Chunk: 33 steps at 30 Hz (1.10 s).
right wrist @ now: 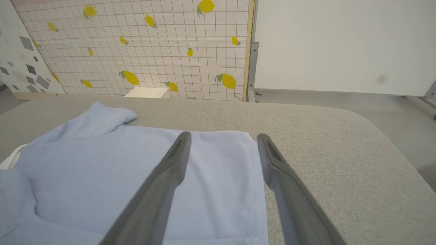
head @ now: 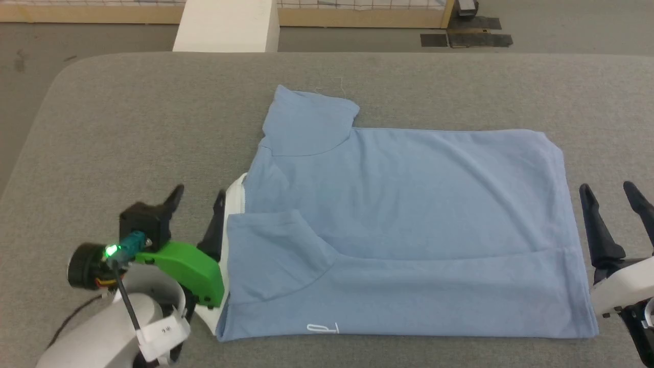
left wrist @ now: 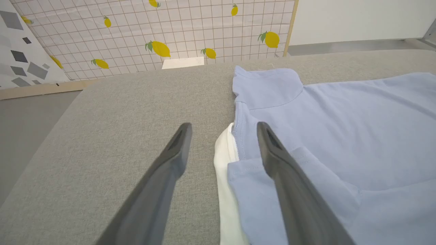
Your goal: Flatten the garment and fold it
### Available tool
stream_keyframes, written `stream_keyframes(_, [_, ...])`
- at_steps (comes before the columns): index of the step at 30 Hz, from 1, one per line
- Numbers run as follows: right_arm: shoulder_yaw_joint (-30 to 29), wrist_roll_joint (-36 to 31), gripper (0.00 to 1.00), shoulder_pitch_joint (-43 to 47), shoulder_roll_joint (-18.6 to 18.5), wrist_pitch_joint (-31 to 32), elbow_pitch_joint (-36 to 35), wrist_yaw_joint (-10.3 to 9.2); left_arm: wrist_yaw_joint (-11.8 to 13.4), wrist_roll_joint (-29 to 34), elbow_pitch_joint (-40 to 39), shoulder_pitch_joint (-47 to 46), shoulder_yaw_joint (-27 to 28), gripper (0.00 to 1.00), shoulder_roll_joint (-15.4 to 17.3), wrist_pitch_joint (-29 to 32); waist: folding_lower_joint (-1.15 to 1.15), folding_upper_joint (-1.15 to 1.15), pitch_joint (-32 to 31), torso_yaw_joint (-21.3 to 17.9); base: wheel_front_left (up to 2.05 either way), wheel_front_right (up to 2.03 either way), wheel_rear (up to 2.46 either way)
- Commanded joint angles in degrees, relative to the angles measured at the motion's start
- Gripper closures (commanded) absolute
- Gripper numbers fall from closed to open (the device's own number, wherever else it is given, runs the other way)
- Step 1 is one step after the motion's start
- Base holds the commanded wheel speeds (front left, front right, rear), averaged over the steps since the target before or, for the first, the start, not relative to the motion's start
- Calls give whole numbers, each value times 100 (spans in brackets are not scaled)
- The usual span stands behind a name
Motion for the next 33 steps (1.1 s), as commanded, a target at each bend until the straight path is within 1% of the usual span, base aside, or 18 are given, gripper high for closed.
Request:
stream_keyframes(1, [21, 48, 0, -113, 19, -171, -53, -10, -27, 105, -2, -147, 62, 0, -14, -78, 0, 0, 77, -103, 0, 0, 0])
stream_keyframes(3, [51, 60, 0, -139, 85, -369, -119, -10, -111, 129, 37, -307, 99, 0, -10, -76, 0, 0, 179, -200, 0, 0, 0])
stream_keyframes(5, [75, 54, 0, -172, 164, -479, -191, -10, -264, 164, 96, -534, 86, 0, 11, 22, 0, 0, 331, -311, 0, 0, 0])
stream_keyframes(7, [102, 26, 0, -213, 230, -533, -247, -10, -452, 154, 213, -806, 64, 0, 45, 241, 0, 0, 518, -435, 0, 0, 0])
stream_keyframes(9, [118, 0, 0, -284, 306, -575, -308, -10, -728, 157, 381, -1201, -1, 0, 120, 622, 0, 0, 751, -586, 0, 0, 0])
stream_keyframes(10, [124, -10, 0, -317, 339, -588, -339, -10, -823, 142, 439, -1382, 22, 0, 136, 738, 0, 0, 860, -654, 0, 0, 0])
stream_keyframes(13, [159, -17, 0, -456, 457, -650, -435, -10, -1323, 171, 648, -2058, -42, 0, 286, 1303, 0, 0, 1241, -925, 0, 0, 0])
stream_keyframes(14, [166, -21, 0, -496, 494, -664, -461, -10, -1455, 142, 713, -2256, -34, 0, 320, 1481, 0, 0, 1355, -1003, 0, 0, 0])
stream_keyframes(15, [183, -27, 0, -585, 587, -714, -510, -10, -1814, 149, 870, -2724, -86, 0, 432, 1936, 0, 0, 1594, -1180, 0, 0, 0])
stream_keyframes(17, [225, -23, 0, -670, 679, -766, -535, -10, -2119, 154, 1071, -3173, -104, 0, 519, 2341, 0, 0, 1810, -1360, 0, 0, 0])
stream_keyframes(18, [258, -22, 0, -715, 722, -805, -528, -10, -2325, 158, 1188, -3402, -150, 0, 564, 2589, 0, 0, 1907, -1456, 0, 0, 0])
stream_keyframes(20, [282, -13, 0, -778, 801, -882, -503, -10, -2624, 90, 1428, -3787, -172, 0, 598, 3010, 0, 0, 2066, -1600, 0, 0, 0])
stream_keyframes(22, [326, -11, 0, -827, 864, -944, -468, -10, -2870, 48, 1645, -4155, -184, 0, 625, 3391, 0, 0, 2212, -1730, 0, 0, 0])
stream_keyframes(24, [393, 0, 0, -879, 915, -1017, -435, -10, -3041, 12, 1859, -4497, -182, 0, 653, 3759, 0, 0, 2353, -1848, 0, 0, 0])
stream_keyframes(28, [433, 8, 0, -961, 1007, -1162, -311, -10, -3285, -148, 2240, -4992, -194, 0, 660, 4414, 0, 0, 2589, -2004, 0, 0, 0])
stream_keyframes(33, [483, 4, 0, -1020, 1084, -1307, -165, -10, -3433, -355, 2597, -5259, -317, 0, 818, 5238, 0, 0, 2772, -2114, 0, 0, 0])
